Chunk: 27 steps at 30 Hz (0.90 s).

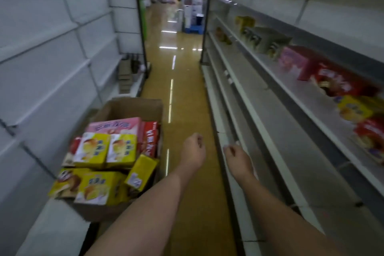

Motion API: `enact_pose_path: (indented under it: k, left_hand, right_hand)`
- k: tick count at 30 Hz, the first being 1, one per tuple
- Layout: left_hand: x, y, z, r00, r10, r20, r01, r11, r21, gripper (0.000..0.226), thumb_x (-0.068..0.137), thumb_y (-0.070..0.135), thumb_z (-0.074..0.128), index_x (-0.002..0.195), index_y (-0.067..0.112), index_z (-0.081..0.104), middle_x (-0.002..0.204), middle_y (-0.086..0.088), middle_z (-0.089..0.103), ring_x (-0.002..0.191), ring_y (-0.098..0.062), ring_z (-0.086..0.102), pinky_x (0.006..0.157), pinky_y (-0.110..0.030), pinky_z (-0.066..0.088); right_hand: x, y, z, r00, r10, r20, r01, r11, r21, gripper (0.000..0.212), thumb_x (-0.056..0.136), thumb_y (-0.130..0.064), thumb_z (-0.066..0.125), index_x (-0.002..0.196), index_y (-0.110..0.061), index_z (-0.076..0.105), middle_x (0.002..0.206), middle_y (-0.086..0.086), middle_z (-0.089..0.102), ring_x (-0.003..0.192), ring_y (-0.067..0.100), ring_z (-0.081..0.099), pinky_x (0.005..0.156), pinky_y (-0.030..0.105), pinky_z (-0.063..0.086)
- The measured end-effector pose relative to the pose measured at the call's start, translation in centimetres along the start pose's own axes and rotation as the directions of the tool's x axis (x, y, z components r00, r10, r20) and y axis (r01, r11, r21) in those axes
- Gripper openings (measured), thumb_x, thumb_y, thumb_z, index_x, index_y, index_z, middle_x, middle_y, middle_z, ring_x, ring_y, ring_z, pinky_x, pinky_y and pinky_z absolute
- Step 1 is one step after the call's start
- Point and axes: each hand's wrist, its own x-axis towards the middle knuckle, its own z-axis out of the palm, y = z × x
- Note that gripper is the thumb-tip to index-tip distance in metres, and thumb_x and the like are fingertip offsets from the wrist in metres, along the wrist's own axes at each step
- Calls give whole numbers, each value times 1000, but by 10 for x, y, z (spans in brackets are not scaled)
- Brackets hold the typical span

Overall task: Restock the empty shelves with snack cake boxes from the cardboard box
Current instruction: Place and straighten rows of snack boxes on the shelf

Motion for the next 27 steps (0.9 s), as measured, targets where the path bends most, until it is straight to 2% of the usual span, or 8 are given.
enact_pose_path:
  k: [3,6,11,14,18,22,25,27]
  left_hand:
    - [0,-43,-44,997,-39,-67,43,998,48,28,91,11,51,117,10,61,112,-7,67,105,-24,61,83,-27,44]
    - [-6,-87,-83,980,-117,-163,130,989,72,22,91,16,53,111,15,62,108,-4,68,102,-24,62,81,-33,50]
    - [-13,-146,-128,915,-277,-295,309,949,67,28,95,13,52,123,16,56,122,-1,59,96,-18,58,70,-27,44]
    - [-8,-171,-147,871,-311,-381,359,931,61,33,93,15,56,126,15,53,127,-5,53,110,-24,55,78,-34,49]
    - [1,-185,-166,802,-368,-471,461,882,95,46,91,17,59,134,14,45,135,-11,44,122,-29,44,87,-41,48]
    - [18,-199,-183,731,-449,-513,569,817,95,64,88,26,64,143,12,33,139,-16,41,128,-33,38,99,-45,41]
    - [27,-216,-194,717,-499,-486,601,796,69,65,89,30,63,143,10,32,141,-18,40,130,-35,35,102,-46,37]
    - [33,-229,-201,713,-531,-458,626,776,75,65,91,33,60,143,7,31,143,-19,38,131,-36,34,102,-46,36]
  right_hand:
    - [-13,-31,56,988,-39,152,40,999,-6,46,101,-41,38,133,-11,51,130,7,57,117,25,54,89,29,41]
    - [-23,-56,107,961,-51,272,54,999,-5,49,101,-41,39,136,-9,47,137,10,53,124,26,50,97,32,40]
    - [-30,-81,160,926,-95,365,87,995,40,46,100,-38,42,131,-5,50,132,13,56,119,27,54,91,32,42]
    - [-21,-94,180,909,-89,408,86,996,27,44,100,-41,42,128,-8,51,124,9,60,110,25,58,84,31,44]
    - [6,-110,208,890,-103,444,143,988,-58,41,99,-44,39,109,-9,60,101,9,65,85,23,62,73,34,50]
    - [26,-123,235,858,-72,508,197,961,-196,49,96,-52,37,107,-12,63,104,10,65,95,29,62,86,43,51]
    - [34,-130,251,860,-37,508,217,930,-298,54,95,-56,35,116,-13,61,115,10,61,106,30,56,94,44,46]
    - [36,-134,260,856,-12,517,214,918,-334,54,95,-57,34,114,-14,61,116,10,61,110,31,54,97,45,43]
